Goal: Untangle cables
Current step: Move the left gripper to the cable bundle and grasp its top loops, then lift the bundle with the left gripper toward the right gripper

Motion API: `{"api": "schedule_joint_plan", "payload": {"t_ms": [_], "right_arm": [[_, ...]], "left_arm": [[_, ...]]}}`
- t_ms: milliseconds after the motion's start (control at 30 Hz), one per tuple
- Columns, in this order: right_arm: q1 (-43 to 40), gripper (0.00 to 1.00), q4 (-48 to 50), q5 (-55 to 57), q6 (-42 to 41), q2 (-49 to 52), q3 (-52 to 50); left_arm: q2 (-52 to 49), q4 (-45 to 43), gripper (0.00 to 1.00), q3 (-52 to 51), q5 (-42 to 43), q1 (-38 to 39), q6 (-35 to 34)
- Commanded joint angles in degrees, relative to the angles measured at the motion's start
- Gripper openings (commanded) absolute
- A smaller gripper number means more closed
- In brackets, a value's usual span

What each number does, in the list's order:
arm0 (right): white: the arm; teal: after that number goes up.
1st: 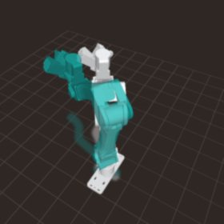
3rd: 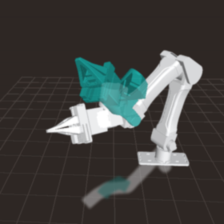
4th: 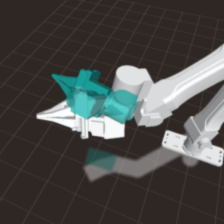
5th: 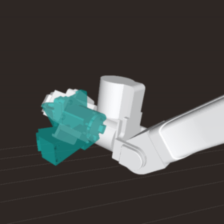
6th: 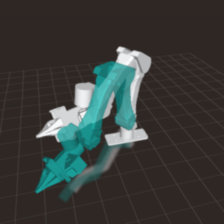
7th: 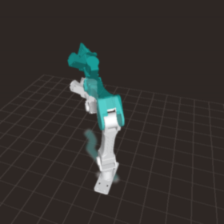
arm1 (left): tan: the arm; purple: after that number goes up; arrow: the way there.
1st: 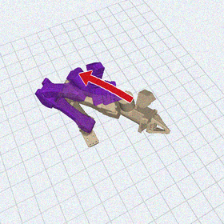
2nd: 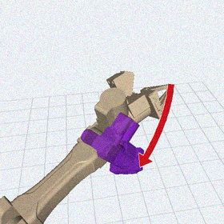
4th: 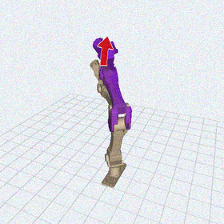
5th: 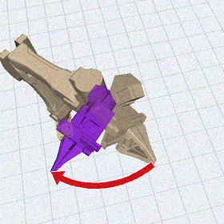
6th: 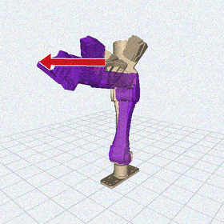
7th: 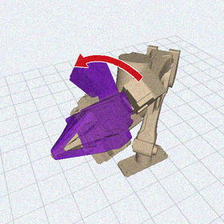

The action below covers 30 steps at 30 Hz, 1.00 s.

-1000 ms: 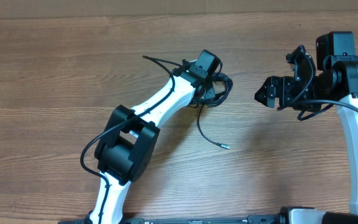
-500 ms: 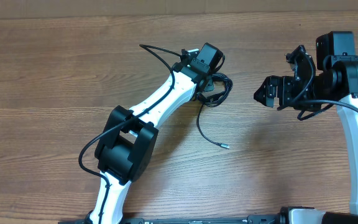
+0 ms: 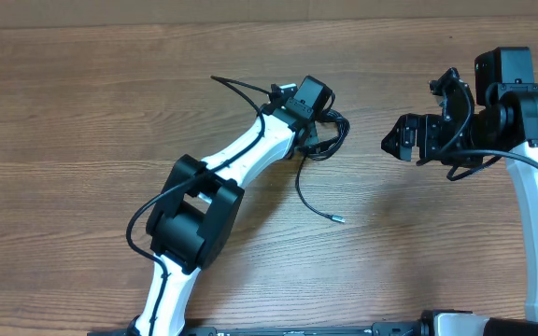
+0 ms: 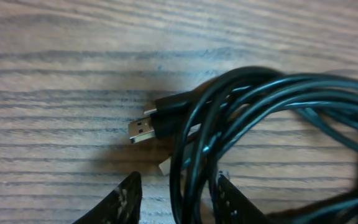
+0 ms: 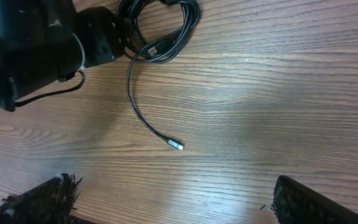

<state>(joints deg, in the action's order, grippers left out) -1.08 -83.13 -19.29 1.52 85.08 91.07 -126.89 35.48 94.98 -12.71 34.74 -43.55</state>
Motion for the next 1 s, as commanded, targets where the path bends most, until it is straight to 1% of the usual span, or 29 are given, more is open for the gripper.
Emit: {"api": "schedule_joint_plan", "payload": {"t_ms": [0, 33, 233, 267, 333, 367, 533, 600, 633, 733, 767, 833, 900, 967], "right_arm": [[-0.1, 1.00, 0.0, -0.3, 0.0, -0.4, 1.2], [-0.1, 1.00, -0.1, -0.3, 0.0, -0.4, 1.2], [-0.1, 1.00, 0.1, -0.3, 0.0, -0.3, 1.2], [-0.1, 1.00, 0.1, -0.3, 0.0, -0.2, 1.2], [-0.1, 1.00, 0.2, -0.3, 0.0, -0.1, 1.2], [-0.1, 1.00, 0.3, -0.3, 0.0, -0.1, 1.2], [-0.1, 1.00, 1.4, -0.3, 0.0, -0.1, 1.2], [-0.1, 1.00, 1.9, -0.3, 0.0, -0.1, 1.2], [-0.1, 1.00, 2.1, -0.4, 0.0, -0.1, 1.2], [-0.1, 1.00, 3.1, -1.7, 0.0, -0.1, 1.2], [-0.1, 1.00, 3.4, -2.7, 0.0, -0.1, 1.2], [-0.1, 1.00, 3.9, -4.4, 0.0, -0.1, 1.2], [-0.1, 1.00, 5.0, -8.7, 0.0, -0.1, 1.2], [0.2, 0.99, 6.0, -11.1, 0.0, -0.1, 1.2]], "left_arm": [[-2.3, 0.2, 0.34, -0.6, -1.2, -0.1, -0.4], [-2.6, 0.4, 0.31, -0.6, -1.2, -0.1, -0.4], [-3.1, 1.0, 0.25, -0.6, -1.2, -0.1, -0.4], [-3.1, 0.9, 0.21, -0.6, -1.2, -0.1, -0.4], [-3.1, 0.9, 0.07, -0.6, -1.2, -0.2, -0.3], [-2.9, 0.9, 0.04, -0.5, -1.2, -0.3, -0.1], [-0.1, 4.0, 0.04, 1.7, 0.0, -1.6, 3.1], [2.0, 4.3, 0.04, 3.1, 3.8, -2.0, 9.1], [3.5, 4.3, 0.04, 4.1, 7.3, -2.1, 13.8], [7.5, 4.4, 0.04, 5.7, 16.3, -2.5, 23.4], [9.0, 4.4, 0.04, 5.9, 19.4, -2.8, 25.6], [12.2, 4.8, 0.04, 6.1, 24.5, -3.4, 27.8], [16.0, 6.6, 0.04, 6.1, 28.7, -4.6, 27.7], [18.1, 8.3, 0.04, 6.1, 29.9, -5.5, 27.7]]}}
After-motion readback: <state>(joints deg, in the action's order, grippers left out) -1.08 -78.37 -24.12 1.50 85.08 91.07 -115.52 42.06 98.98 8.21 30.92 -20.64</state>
